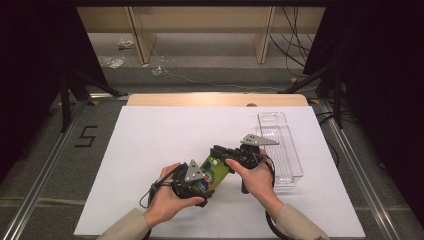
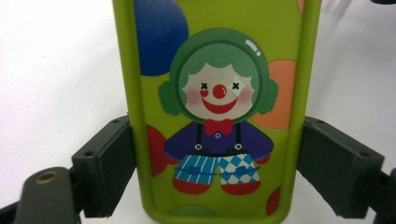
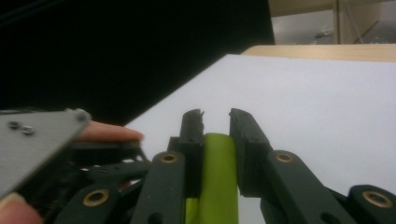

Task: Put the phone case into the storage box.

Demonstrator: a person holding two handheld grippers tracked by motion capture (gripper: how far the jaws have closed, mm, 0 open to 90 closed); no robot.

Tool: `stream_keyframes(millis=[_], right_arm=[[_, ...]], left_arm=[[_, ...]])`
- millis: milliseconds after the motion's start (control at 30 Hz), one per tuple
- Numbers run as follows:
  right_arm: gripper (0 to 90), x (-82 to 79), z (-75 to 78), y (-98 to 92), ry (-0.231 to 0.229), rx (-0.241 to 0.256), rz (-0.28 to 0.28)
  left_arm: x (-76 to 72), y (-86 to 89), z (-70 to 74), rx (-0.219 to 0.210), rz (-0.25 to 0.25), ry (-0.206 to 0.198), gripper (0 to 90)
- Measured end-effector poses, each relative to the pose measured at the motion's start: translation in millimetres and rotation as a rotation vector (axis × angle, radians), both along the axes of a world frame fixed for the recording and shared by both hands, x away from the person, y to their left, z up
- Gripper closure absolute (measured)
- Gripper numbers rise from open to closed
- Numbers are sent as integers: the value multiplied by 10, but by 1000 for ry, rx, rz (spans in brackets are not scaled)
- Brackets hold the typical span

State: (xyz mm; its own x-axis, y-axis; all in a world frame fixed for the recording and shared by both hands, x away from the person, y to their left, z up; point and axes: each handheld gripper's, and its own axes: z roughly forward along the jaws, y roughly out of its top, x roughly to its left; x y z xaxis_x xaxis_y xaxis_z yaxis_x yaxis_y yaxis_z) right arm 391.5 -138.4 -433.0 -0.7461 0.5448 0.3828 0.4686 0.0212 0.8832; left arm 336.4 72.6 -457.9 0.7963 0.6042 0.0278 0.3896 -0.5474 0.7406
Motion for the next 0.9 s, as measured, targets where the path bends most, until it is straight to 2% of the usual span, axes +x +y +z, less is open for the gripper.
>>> stream_keyframes(millis=[100,133,200,267,567,900], right_arm=[[780,-25,80,10,-6,31,26],[779,-33,123,3,-37,5,23],[779,-30,169,-35,-40,21,24],[779,-28,198,-63,-62,-4,19],[779,-47,273,-69,-117,-85,36],[779,-62,348,-62,-140,-145,89]], left_arm=[[20,14,4,-54,-18,-6,154],[29,25,5,-67,-24,-8,138],[44,44,3,-81,-34,-14,102],[52,58,1,-96,-40,-16,97],[87,105,-11,-121,-31,-9,113],[104,124,-13,-146,-39,-22,152]])
